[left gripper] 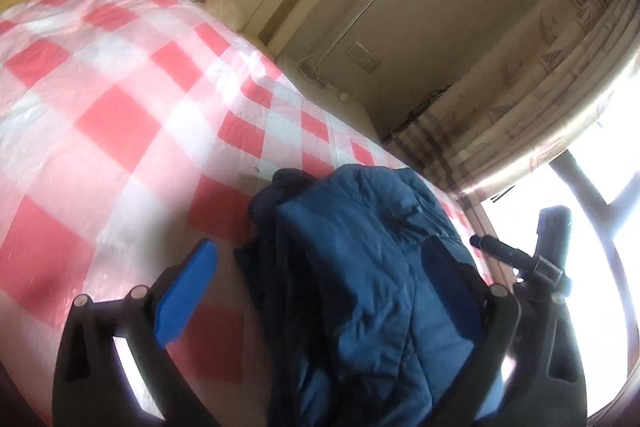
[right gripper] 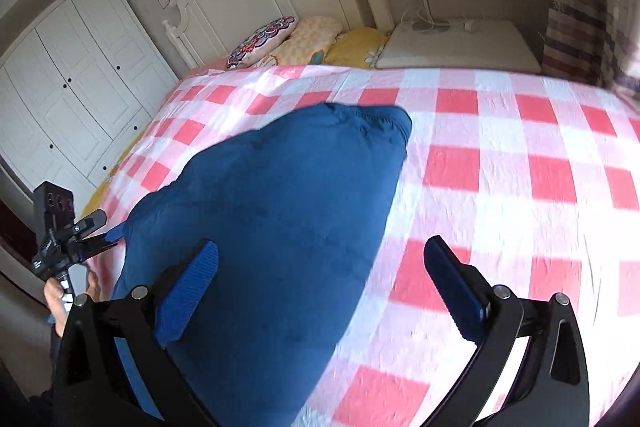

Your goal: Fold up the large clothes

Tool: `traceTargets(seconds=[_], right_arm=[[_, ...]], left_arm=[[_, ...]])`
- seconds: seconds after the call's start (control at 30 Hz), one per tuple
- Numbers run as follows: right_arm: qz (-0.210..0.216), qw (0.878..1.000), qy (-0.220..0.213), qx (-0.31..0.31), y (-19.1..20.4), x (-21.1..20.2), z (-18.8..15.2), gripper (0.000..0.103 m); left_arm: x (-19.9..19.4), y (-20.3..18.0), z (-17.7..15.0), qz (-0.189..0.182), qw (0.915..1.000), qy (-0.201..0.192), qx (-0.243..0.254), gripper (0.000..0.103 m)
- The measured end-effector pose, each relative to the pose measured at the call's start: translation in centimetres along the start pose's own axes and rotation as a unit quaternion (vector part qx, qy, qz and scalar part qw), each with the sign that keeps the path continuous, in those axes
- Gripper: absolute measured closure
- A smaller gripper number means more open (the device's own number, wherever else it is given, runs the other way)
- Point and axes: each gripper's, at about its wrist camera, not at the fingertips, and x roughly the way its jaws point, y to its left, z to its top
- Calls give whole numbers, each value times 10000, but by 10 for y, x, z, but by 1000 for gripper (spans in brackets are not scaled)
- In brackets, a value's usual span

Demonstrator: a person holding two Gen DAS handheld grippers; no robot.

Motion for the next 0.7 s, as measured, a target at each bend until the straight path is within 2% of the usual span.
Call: traceTargets(seconds=[0.07,0.13,0.23,0.33,0.4,0.5,0.53,0.57,0.6,0.63,0.7], right_arm=[[599,9970,302,385,-11,-11,-30,4],[1190,9891,631,598,-12,-11,-57,4],[1392,9836,1064,426,6,2,-85,4],[1827,9743,1172,596,16,19,-94,4],[2075,9671,1290,712,20,32,-94,4],[2085,9724,968,401,36,34,-95,4],[2053,9751,778,321,39,30,-97,8],[1976,9786,551,181,43,25,-100,16],[1872,9816,374,32,46,20,-103,19],[1789,9836,239,-45,48,16,-104,23],[1642,9863,-8,-128,45,12,-99,27]], left_arm=[[-7,5,-15,-182,9991,394,-23,2],[-6,5,-33,-175,9971,728,117,2],[10,0,-54,-245,9918,1236,204,2],[28,9,-59,-655,9874,1415,-281,1],[31,3,-56,-638,9886,1363,-65,1],[34,-3,-51,-692,9842,1626,-39,1],[34,-4,-50,-769,9825,1692,-108,17],[38,-2,-51,-1124,9761,1821,-389,30],[36,-3,-51,-1132,9773,1738,-442,36],[32,-8,-50,-1055,9804,1649,-241,44],[25,-21,-49,-981,9843,1462,-99,54]])
